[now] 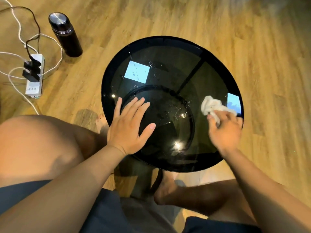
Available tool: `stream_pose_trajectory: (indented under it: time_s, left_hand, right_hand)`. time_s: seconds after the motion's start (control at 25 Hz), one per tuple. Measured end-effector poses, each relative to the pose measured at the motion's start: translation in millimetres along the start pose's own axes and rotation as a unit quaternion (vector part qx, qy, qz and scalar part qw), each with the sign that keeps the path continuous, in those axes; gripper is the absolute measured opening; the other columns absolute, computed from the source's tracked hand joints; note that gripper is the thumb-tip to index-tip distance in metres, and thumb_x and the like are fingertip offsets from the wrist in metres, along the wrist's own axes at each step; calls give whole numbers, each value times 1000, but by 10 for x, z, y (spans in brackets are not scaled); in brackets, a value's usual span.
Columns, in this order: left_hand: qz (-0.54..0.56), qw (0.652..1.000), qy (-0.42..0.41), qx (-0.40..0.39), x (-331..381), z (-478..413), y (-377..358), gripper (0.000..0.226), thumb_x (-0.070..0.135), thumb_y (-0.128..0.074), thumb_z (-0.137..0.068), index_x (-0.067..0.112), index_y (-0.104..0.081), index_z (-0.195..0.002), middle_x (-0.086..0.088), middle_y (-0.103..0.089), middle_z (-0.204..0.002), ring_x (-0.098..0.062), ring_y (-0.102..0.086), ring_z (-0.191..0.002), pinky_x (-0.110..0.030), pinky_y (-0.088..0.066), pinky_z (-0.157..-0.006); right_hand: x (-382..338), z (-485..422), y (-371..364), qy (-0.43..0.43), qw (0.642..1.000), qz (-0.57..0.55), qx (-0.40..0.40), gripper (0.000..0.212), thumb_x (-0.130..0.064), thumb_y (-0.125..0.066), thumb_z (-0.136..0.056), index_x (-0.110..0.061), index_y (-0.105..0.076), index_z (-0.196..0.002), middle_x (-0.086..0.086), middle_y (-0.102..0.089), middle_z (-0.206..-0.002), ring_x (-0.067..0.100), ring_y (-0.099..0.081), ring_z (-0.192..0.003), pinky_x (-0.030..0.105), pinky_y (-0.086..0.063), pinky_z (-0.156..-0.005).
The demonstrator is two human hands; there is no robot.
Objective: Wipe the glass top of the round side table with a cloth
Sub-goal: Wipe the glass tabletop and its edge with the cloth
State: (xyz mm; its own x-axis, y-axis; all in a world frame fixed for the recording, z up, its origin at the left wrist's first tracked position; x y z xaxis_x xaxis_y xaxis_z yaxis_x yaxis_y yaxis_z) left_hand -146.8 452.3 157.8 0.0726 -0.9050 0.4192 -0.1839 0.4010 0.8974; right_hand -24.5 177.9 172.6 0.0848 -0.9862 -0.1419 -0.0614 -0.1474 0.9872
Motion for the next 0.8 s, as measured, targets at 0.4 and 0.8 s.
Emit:
stream_pose_trajectory:
  time_s: [0.4,0.8]
  left_hand:
    - [84,988,74,107,-282,-75,164,53,46,-31,-95,18,-45,-138,-4,-47,-149,-24,-32,-146,-59,3,-120]
    - [67,991,91,77,-398,-115,49,61,53,-26,-96,18,-38,-145,-5,-37,-156,-23,-23,-149,-48,-7,-124]
  right_hand:
    - [-1109,1002,-133,308,944,-95,-71,33,-35,-54,-85,-27,-69,-113,3,-62,-108,28,-53,-95,36,-50,-73]
    - [31,-16,15,-61,998,4,-8,47,-46,-41,-85,-26,-61,-123,19,-61,-111,44,-61,-96,42,-50,-82]
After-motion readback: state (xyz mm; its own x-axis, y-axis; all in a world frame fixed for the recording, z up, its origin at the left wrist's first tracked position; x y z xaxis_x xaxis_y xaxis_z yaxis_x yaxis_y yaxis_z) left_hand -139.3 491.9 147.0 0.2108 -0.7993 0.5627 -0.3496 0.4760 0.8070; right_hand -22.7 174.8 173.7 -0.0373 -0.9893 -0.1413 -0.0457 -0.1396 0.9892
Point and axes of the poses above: each hand's wrist, its own z-axis away from the middle knuckle, its own y-axis out of the back of the hand, x = y × z, the point moved 5 cm from there along -z, towards the middle knuckle
